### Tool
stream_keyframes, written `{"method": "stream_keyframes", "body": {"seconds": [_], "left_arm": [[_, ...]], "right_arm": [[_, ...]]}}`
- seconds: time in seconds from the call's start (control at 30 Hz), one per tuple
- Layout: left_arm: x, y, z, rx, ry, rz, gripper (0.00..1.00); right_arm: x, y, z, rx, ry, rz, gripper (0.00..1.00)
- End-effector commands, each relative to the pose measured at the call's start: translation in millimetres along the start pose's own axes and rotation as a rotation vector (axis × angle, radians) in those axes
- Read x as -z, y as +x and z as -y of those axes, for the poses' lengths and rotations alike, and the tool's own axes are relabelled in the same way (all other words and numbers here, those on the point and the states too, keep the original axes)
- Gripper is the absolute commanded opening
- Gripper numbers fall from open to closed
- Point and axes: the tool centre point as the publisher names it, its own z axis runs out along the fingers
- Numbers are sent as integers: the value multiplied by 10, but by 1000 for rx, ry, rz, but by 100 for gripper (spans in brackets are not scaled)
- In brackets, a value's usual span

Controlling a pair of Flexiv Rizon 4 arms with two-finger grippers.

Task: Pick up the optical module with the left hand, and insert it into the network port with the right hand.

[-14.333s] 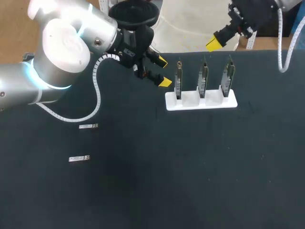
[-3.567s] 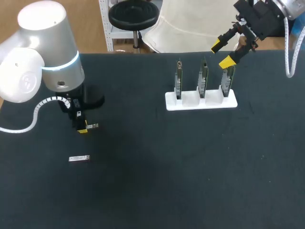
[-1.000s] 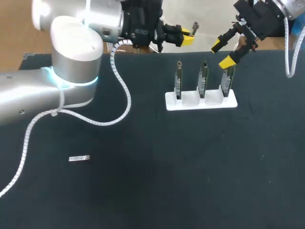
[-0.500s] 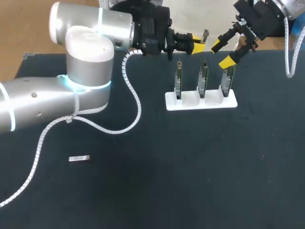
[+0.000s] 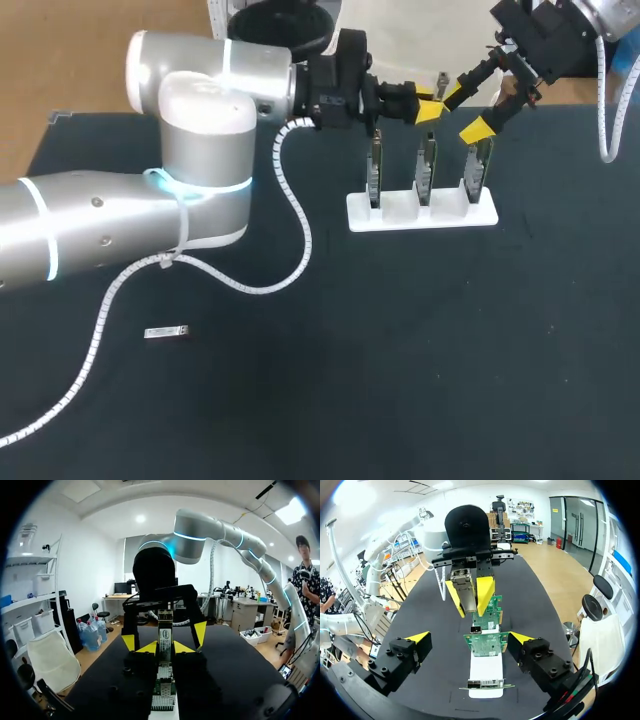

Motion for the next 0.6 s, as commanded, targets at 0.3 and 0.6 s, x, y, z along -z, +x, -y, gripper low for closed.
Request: {"method": "stream_keyframes", "body": {"seconds": [0.3, 0.6], "left_arm": [[-7, 61, -15, -2, -18, 11, 0], [-39, 64, -6, -2, -8, 12, 0]], "right_arm": [[-3, 2, -9, 0, 3, 0, 100], [-3, 2, -9, 0, 3, 0, 100]]}}
